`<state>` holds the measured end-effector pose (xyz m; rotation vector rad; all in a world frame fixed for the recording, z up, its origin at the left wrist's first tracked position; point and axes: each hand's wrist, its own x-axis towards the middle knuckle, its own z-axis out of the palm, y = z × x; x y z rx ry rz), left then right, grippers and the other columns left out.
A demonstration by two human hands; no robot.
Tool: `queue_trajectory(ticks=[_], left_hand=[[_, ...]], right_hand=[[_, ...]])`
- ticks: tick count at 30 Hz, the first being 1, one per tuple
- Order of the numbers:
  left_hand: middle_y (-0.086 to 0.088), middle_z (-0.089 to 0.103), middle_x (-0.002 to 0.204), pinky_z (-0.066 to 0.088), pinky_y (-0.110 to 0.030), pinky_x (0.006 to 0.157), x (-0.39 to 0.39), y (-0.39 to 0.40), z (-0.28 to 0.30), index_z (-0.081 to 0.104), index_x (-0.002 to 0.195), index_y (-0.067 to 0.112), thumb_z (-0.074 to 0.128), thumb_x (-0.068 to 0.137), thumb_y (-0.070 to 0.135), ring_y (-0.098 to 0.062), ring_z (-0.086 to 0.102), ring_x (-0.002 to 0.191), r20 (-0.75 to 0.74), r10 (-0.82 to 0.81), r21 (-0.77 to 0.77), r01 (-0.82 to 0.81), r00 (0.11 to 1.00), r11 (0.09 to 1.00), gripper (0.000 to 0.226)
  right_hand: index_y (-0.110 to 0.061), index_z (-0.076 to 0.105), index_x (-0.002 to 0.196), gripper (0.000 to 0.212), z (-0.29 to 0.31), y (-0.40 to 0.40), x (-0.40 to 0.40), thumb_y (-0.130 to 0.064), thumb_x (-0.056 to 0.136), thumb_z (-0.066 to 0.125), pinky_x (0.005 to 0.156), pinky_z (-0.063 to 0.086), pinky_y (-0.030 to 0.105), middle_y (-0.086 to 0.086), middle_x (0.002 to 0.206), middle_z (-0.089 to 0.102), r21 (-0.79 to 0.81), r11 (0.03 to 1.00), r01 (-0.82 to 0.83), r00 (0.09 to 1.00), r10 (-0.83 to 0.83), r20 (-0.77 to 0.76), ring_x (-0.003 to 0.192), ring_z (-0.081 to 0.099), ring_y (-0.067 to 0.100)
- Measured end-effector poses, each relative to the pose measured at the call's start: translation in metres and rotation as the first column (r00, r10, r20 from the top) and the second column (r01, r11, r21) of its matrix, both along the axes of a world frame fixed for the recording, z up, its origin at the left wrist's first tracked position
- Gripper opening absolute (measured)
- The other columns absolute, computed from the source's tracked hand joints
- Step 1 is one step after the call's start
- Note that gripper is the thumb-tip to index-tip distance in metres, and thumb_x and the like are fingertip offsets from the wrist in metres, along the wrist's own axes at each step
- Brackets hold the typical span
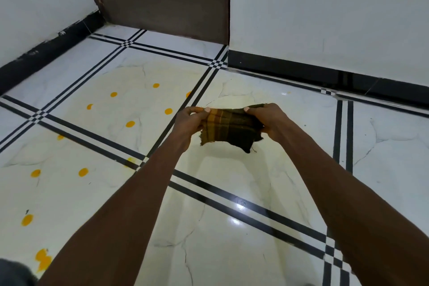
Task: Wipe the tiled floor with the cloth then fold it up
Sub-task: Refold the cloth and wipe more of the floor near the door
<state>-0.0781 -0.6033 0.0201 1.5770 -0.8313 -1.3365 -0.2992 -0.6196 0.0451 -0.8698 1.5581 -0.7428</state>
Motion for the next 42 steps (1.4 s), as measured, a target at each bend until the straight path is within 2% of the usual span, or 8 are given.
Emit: queue_trajectory(ticks=[4,9,18,24,28,31,34,42], left_hand=[[-0.016,0.067,0.123,0.059,-0.031,0.078,0.002,-0.004,0.008,0.056,0.120,0.015,0.081,0.088,0.020,-0.028,0.070,0.108,0.086,0.047,-0.030,-0.044,0.995,0.999,0.040],[-0.016,0.075,0.111,0.062,-0.046,0.091,-0.003,-0.006,0.017,0.060,0.126,0.023,0.079,0.088,0.021,-0.031,0.073,0.107,0.156,-0.032,-0.059,0.041,0.987,0.997,0.042],[-0.011,0.078,0.108,0.062,-0.035,0.085,-0.005,-0.001,0.020,0.069,0.120,0.013,0.076,0.091,0.012,-0.027,0.075,0.103,0.077,0.096,-0.122,-0.086,0.992,0.989,0.030],[-0.005,0.076,0.114,0.060,-0.030,0.093,0.000,0.005,0.023,0.078,0.112,0.017,0.074,0.093,0.014,-0.015,0.072,0.108,0.255,0.041,-0.281,0.034,0.966,0.959,0.020],[-0.008,0.074,0.113,0.053,-0.008,0.070,-0.005,0.004,0.030,0.076,0.119,0.015,0.088,0.080,0.019,-0.018,0.070,0.100,0.439,-0.078,-0.249,0.205,0.895,0.947,0.041],[-0.007,0.073,0.113,0.048,-0.003,0.071,-0.010,0.002,0.031,0.073,0.125,0.012,0.091,0.075,0.017,-0.016,0.067,0.096,0.644,-0.128,-0.174,0.307,0.755,0.936,0.053],[-0.010,0.073,0.122,0.044,-0.014,0.088,-0.013,0.003,0.037,0.070,0.131,0.009,0.089,0.078,0.017,-0.015,0.064,0.105,0.754,-0.188,-0.101,0.395,0.629,0.913,0.057],[-0.014,0.075,0.104,0.046,-0.030,0.084,-0.009,-0.002,0.043,0.079,0.110,0.005,0.072,0.093,0.015,-0.021,0.063,0.096,0.847,-0.210,-0.064,0.485,0.489,0.872,0.021]], right_hand=[[0.004,0.060,0.124,0.056,0.000,-0.002,-0.011,-0.021,0.082,0.089,0.050,0.054,0.024,0.014,0.110,0.067,0.008,1.000,0.008,0.999,-0.007,-0.047,0.084,0.067,0.020],[-0.008,0.041,0.147,0.084,0.006,-0.009,-0.012,-0.020,0.080,0.090,0.077,0.054,0.031,0.011,0.131,0.051,-0.012,0.993,-0.117,0.989,0.116,-0.091,0.117,0.056,0.027],[-0.008,0.066,0.130,0.054,0.011,-0.015,-0.015,-0.005,0.081,0.086,0.096,0.051,0.035,0.011,0.129,0.062,-0.084,0.925,-0.371,0.923,0.358,-0.141,0.126,0.056,0.031],[-0.002,0.072,0.126,0.043,0.010,-0.017,-0.014,-0.008,0.085,0.084,0.073,0.051,0.025,0.016,0.122,0.071,-0.196,0.883,-0.427,0.827,0.293,-0.481,0.106,0.066,0.028],[-0.003,0.076,0.115,0.037,0.010,-0.017,-0.014,-0.013,0.082,0.088,0.073,0.052,0.028,0.014,0.112,0.074,-0.291,0.865,-0.409,0.785,0.171,-0.595,0.096,0.066,0.024],[-0.004,0.077,0.111,0.032,0.011,-0.015,-0.013,-0.014,0.082,0.088,0.085,0.058,0.034,0.013,0.111,0.075,-0.341,0.831,-0.439,0.749,0.129,-0.650,0.099,0.069,0.026],[-0.007,0.077,0.113,0.031,0.014,-0.013,-0.013,-0.019,0.086,0.085,0.093,0.056,0.036,0.012,0.113,0.075,-0.327,0.804,-0.497,0.673,0.119,-0.730,0.104,0.070,0.028],[-0.005,0.077,0.114,0.034,0.011,-0.011,-0.016,-0.030,0.091,0.080,0.084,0.053,0.035,0.014,0.114,0.071,-0.299,0.780,-0.549,0.622,0.143,-0.770,0.095,0.062,0.023]])
